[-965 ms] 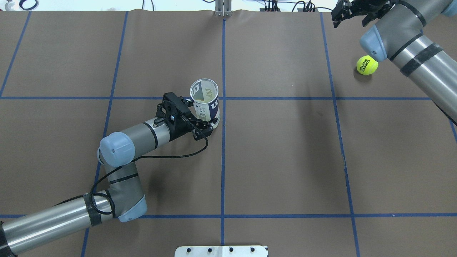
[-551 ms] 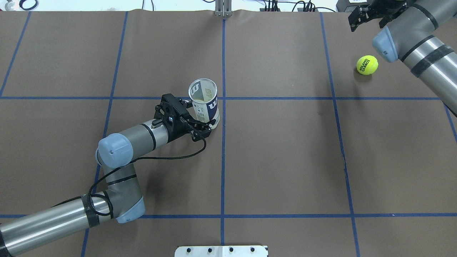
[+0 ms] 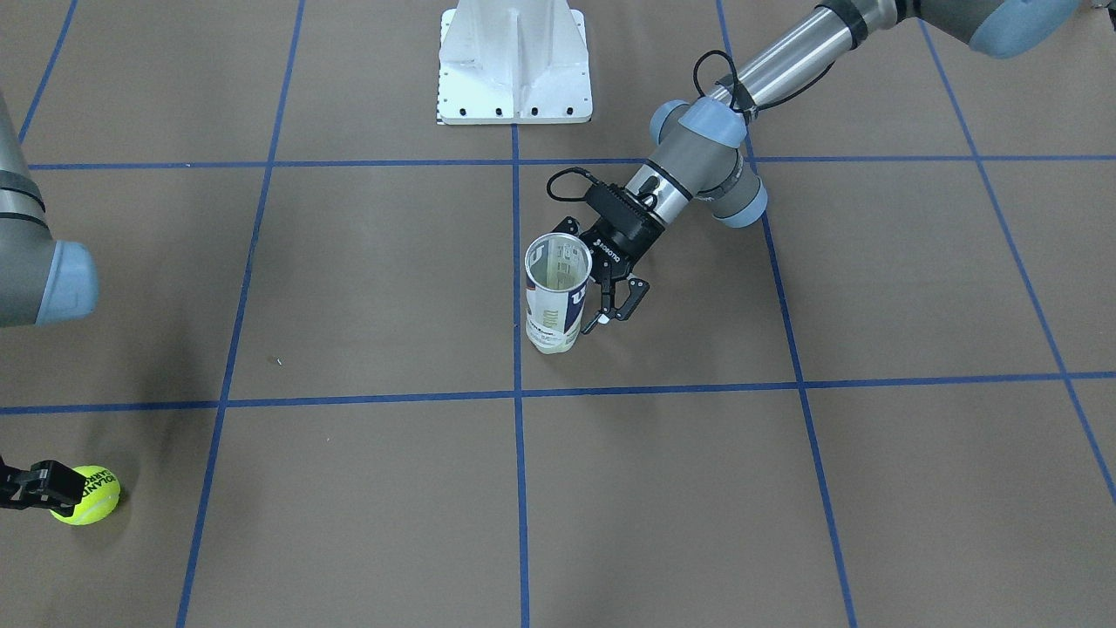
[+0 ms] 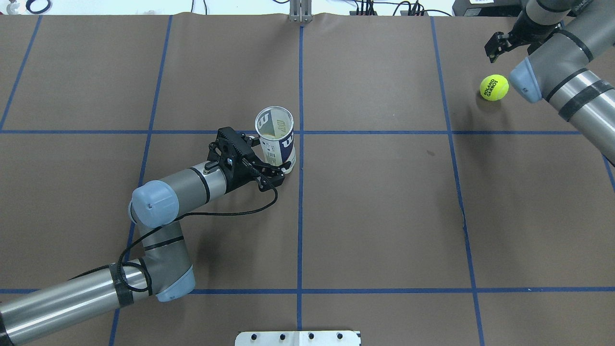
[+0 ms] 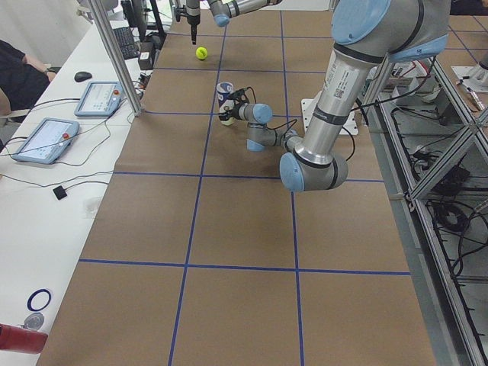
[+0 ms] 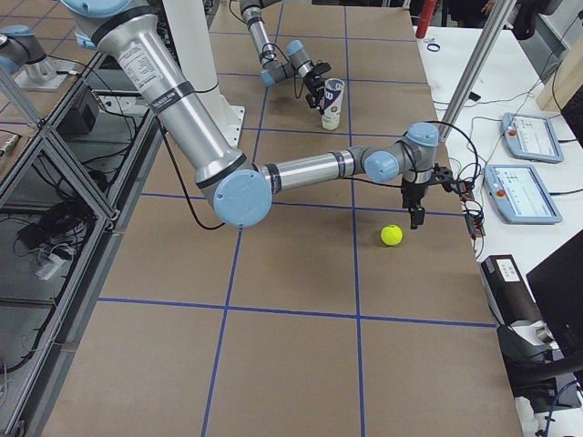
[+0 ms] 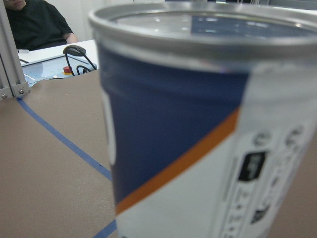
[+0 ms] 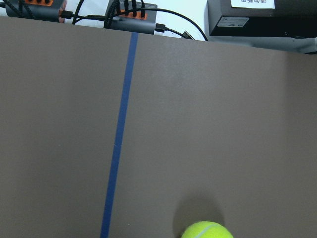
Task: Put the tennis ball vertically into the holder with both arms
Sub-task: 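Move the right gripper over to the second yellow tennis ball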
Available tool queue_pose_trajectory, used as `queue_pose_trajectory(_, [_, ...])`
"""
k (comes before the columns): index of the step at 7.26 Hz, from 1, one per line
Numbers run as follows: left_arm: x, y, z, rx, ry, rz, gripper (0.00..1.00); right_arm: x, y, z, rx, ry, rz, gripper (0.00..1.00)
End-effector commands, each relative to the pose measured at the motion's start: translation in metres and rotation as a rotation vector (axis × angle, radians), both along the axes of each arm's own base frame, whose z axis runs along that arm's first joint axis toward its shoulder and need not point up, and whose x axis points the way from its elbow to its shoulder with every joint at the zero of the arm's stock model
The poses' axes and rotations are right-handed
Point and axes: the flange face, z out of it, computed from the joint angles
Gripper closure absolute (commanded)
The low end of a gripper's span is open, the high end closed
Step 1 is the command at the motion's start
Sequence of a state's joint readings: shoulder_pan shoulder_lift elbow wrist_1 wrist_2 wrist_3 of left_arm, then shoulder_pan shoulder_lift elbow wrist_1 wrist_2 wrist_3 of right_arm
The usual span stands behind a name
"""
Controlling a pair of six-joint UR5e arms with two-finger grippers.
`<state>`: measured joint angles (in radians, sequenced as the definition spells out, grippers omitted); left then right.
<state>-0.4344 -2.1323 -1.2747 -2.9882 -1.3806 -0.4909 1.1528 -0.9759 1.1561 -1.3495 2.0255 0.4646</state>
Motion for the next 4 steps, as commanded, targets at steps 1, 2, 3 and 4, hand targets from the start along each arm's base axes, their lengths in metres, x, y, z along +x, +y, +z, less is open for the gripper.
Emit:
queue_pose_trajectory(1, [0.000,0.000,0.001,-0.001,-0.001,0.000,0.01,-0.014,0.010,0.019,-0.014,0.028,-0.020,0.01])
queue_pose_trajectory(2, [0.000,0.000,0.002,-0.001,-0.003,0.000,0.01,-0.021,0.011,0.016,-0.011,0.027,-0.026,0.01])
queue_pose_trajectory(3, [0.000,0.000,0.001,-0.001,-0.001,0.000,0.01,-0.027,0.012,0.016,-0.009,0.028,-0.032,0.01])
queue_pose_trajectory(4, [0.000,0.000,0.001,-0.001,-0.001,0.000,0.01,-0.033,0.015,0.018,-0.006,0.028,-0.040,0.01])
